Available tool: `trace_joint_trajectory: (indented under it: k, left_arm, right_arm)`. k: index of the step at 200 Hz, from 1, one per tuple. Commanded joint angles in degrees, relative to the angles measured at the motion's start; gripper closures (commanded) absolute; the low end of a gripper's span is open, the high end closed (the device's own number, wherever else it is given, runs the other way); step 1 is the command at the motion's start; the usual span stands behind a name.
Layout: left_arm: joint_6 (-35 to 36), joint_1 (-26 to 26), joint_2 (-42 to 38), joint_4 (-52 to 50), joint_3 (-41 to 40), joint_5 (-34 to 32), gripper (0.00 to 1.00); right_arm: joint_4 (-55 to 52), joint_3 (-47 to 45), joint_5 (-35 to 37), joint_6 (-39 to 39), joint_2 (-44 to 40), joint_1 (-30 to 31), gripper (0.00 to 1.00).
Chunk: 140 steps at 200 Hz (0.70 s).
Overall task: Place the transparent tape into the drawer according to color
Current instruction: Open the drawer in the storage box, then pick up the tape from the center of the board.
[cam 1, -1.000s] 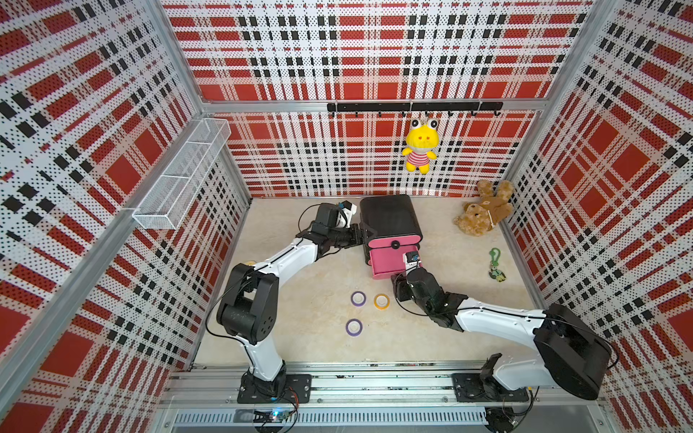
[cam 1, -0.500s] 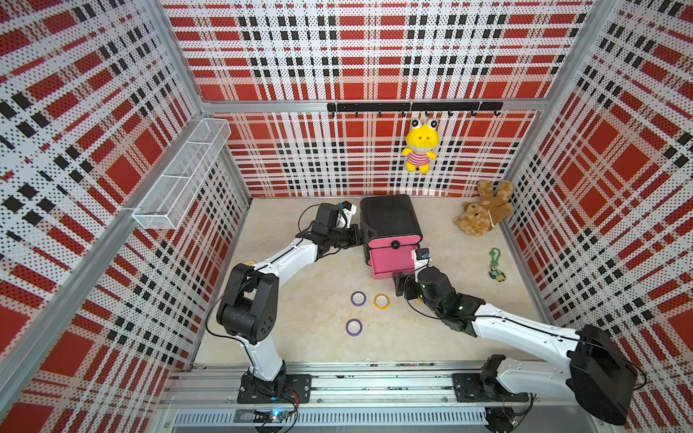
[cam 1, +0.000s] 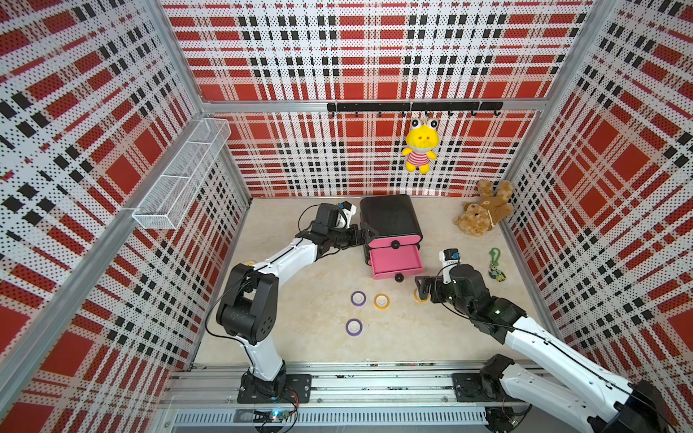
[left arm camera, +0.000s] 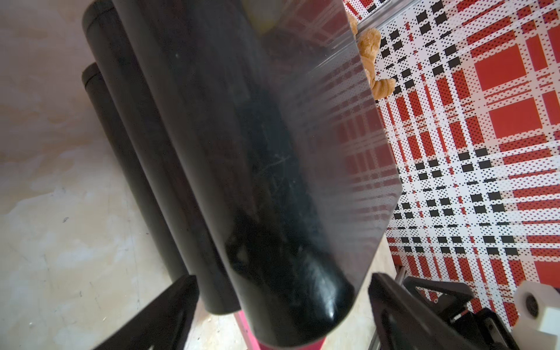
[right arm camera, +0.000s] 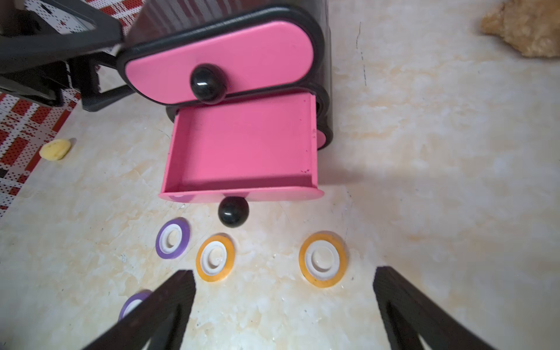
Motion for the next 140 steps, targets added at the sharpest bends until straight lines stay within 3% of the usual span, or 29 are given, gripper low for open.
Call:
trace_joint_trajectory:
  k: [1, 69, 140]
  left_arm:
    - [0.77, -0.13, -2.05, -0.09, 1.29, -0.39, 0.04]
    - [0.86, 0.44, -5.16, 0.09, 0.95, -1.17, 0.01]
    - [0.32, 5.25, -11.58, 2.18, -4.16, 0.79, 0.01]
  right_arm:
    - [-7.39, 1.64, -4.33, -0.54, 0.66, -2.45, 0.00]
    - [-8.53, 2.59, -12.07, -2.24, 11.27, -10.11, 0.00]
    - [-7.03, 2.99, -3.69, -2.82, 21.09, -10.28, 0.02]
